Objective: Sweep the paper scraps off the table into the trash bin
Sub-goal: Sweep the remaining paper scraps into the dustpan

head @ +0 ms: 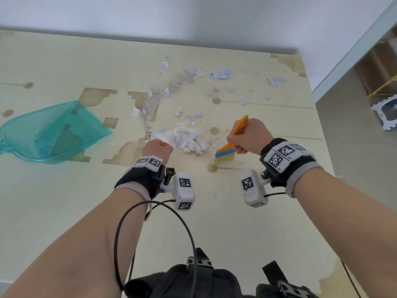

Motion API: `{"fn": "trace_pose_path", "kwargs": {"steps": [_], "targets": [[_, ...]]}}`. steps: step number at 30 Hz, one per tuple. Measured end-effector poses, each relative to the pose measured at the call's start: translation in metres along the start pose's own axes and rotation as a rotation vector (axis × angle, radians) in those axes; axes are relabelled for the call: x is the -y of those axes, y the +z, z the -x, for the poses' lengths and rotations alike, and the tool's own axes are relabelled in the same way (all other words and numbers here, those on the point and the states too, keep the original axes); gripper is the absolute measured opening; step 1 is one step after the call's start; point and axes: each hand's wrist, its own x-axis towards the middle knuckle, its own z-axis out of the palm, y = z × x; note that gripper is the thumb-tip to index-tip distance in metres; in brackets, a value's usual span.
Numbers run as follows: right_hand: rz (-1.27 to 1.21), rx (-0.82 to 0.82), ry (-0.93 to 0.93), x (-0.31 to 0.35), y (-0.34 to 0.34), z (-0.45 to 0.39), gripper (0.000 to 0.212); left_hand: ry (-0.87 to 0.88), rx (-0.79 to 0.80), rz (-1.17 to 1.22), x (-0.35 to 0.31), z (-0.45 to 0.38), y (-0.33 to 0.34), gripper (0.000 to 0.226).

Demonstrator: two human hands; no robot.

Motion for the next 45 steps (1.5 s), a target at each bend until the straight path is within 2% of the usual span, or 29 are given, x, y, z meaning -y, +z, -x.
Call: {"fn": "trace_pose_path", "kwargs": {"steps": [3,7,9,11,15,17,19,21,23,24,26,29,32,35,40,42,45], "targets": [[-0.055,-0.002,0.033,0.009,-0.012,0.001,0.018,-0.002,0.002,-0.010,0.002,-0.002,-0.004,0.025],[0.146,0.281,0.178,0.009,0.002,0.014,0.023,-0.001,0.033,-0.003,-0.002,-0.005,-0.011,0.022],[0.095,0.356,0.230,0.006,0.025,0.020,0.021,0.018,0.044,-0.012,-0.003,-0.007,-0.013,0.024],[-0.005,0.287,0.228,0.006,0.041,0.018,0.021,0.042,0.041,-0.022,-0.003,-0.009,-0.015,0.027],[-0.163,-0.042,0.132,0.015,0.035,0.009,0.018,0.072,0.037,-0.049,0.003,-0.016,-0.025,0.013],[-0.196,-0.116,0.118,0.021,0.025,0.008,0.021,0.076,0.044,-0.061,0.006,-0.020,-0.030,0.019],[-0.128,-0.082,0.155,0.027,0.023,0.012,0.026,0.094,0.066,-0.075,0.007,-0.023,-0.033,0.018],[-0.017,0.034,0.215,0.031,0.034,0.018,0.026,0.118,0.077,-0.088,0.005,-0.025,-0.036,0.013],[-0.009,0.118,0.239,0.032,0.050,0.023,0.022,0.139,0.080,-0.100,0.003,-0.028,-0.036,0.010],[-0.034,0.111,0.232,0.032,0.056,0.025,0.020,0.147,0.083,-0.101,0.002,-0.030,-0.036,0.009],[-0.092,0.014,0.218,0.030,0.056,0.025,0.020,0.158,0.079,-0.101,0.002,-0.034,-0.037,0.009],[-0.161,-0.246,0.235,0.022,0.031,0.024,0.020,0.158,0.077,-0.087,0.003,-0.042,-0.037,0.009],[0.088,-0.409,0.308,0.009,-0.003,0.023,0.017,0.147,0.100,-0.081,0.000,-0.045,-0.032,0.009],[0.349,-0.371,0.371,-0.007,-0.022,0.018,0.018,0.139,0.127,-0.062,-0.008,-0.046,-0.026,0.009],[0.486,-0.173,0.281,-0.006,-0.001,-0.002,0.025,0.122,0.118,-0.047,-0.022,-0.054,-0.021,0.013],[0.425,-0.129,0.197,0.008,0.019,-0.011,0.029,0.112,0.102,-0.038,-0.026,-0.059,-0.022,0.018],[0.144,-0.154,0.107,0.022,0.024,-0.019,0.025,0.097,0.088,-0.022,-0.031,-0.065,-0.023,0.021]]}}
